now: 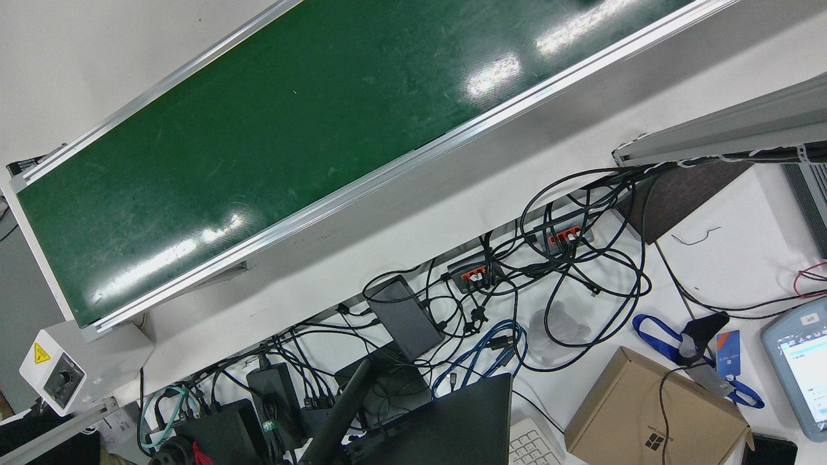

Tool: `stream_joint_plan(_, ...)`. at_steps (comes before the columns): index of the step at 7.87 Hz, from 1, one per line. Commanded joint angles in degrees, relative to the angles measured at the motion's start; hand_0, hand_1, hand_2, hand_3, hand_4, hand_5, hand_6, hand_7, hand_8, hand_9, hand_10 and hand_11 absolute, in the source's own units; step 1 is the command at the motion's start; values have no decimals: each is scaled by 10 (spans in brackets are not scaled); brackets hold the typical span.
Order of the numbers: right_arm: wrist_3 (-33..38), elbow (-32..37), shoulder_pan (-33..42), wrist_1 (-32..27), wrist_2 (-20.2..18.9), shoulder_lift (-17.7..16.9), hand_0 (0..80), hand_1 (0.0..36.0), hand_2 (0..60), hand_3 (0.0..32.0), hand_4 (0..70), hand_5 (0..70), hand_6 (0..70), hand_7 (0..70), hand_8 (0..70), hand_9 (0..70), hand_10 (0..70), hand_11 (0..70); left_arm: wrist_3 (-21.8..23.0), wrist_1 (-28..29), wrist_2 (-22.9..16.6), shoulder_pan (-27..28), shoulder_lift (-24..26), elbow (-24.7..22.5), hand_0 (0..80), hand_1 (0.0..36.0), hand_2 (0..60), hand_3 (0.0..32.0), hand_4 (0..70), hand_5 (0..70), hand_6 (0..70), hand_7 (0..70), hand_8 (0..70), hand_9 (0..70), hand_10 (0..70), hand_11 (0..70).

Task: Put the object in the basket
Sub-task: 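Reach the left hand forward toward the water bottle on the belt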

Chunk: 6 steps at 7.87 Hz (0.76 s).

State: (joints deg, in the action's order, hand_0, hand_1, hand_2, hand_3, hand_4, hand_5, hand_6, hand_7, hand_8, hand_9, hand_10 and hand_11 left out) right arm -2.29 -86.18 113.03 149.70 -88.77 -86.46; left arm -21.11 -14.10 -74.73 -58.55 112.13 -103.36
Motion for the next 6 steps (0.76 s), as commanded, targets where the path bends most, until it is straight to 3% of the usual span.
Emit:
stream_joint_plan(1, 0, 0, 0, 1, 0, 1, 0, 0, 0, 0, 0, 0, 0, 0, 0, 0, 0, 0, -16, 33, -2, 16, 7, 45, 515, 0, 0, 98, 92, 306, 57, 49, 134, 141, 76, 116)
stream_joint_plan(5, 0, 0, 0, 1, 0, 1, 0, 0, 0, 0, 0, 0, 0, 0, 0, 0, 0, 0, -31, 39, -1, 67, 46, 57, 517, 0, 0, 104, 82, 303, 52, 47, 123, 128, 69, 105)
stream_joint_plan(6, 0, 0, 0, 1, 0, 0, 0, 0, 0, 0, 0, 0, 0, 0, 0, 0, 0, 0, -26, 64, -2, 66, 47, 69, 509, 0, 0, 102, 81, 304, 53, 48, 128, 134, 68, 103)
